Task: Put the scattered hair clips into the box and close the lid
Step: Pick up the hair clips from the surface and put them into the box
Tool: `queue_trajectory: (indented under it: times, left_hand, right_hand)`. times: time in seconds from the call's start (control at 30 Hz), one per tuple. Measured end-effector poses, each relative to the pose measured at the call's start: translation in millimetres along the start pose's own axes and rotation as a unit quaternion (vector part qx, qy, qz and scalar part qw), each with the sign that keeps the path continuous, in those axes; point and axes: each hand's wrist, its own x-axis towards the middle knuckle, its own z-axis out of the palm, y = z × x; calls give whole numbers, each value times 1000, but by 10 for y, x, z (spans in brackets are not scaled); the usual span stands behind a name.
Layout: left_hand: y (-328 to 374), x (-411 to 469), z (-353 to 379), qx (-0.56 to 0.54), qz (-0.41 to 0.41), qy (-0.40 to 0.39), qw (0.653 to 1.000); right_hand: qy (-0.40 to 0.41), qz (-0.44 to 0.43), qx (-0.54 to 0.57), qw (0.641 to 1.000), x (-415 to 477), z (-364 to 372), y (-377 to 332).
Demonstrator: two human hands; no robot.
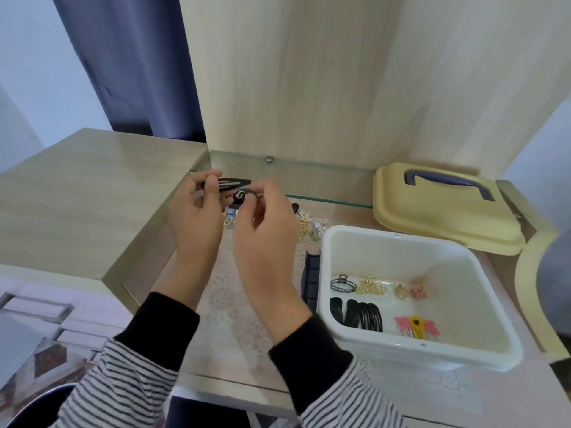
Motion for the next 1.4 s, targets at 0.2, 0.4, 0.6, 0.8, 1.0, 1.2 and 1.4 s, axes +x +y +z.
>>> queue_trajectory:
  times: [0.2, 0.4, 0.6, 0.8, 1.0, 1.2, 1.4]
  left_hand:
    - [419, -37, 242, -111, -38, -64, 991]
    - [623, -196, 528, -65, -87, -242, 964]
    - [763, -502, 823, 183, -30, -411, 892]
    - [635, -789, 1131, 455, 36, -543, 705]
    - [445, -935, 1332, 571, 48, -607, 551]
    - [335, -920, 1446, 606, 16, -628, 488]
    - [290, -976, 1472, 644, 85, -627, 430]
  right_hand:
    - [-19, 81, 13, 996, 417, -775, -235]
    - [-189, 113, -64, 973, 758, -1586, -63]
    - [-392, 158, -177, 889, 929, -2169, 168]
    - [-543, 163, -283, 774, 873, -2250, 395]
    - [-603, 209, -287, 714, 730, -2062, 701]
    - [-599, 263, -244, 716, 678, -1929, 877]
    - [-592, 276, -236, 719, 660, -1895, 884]
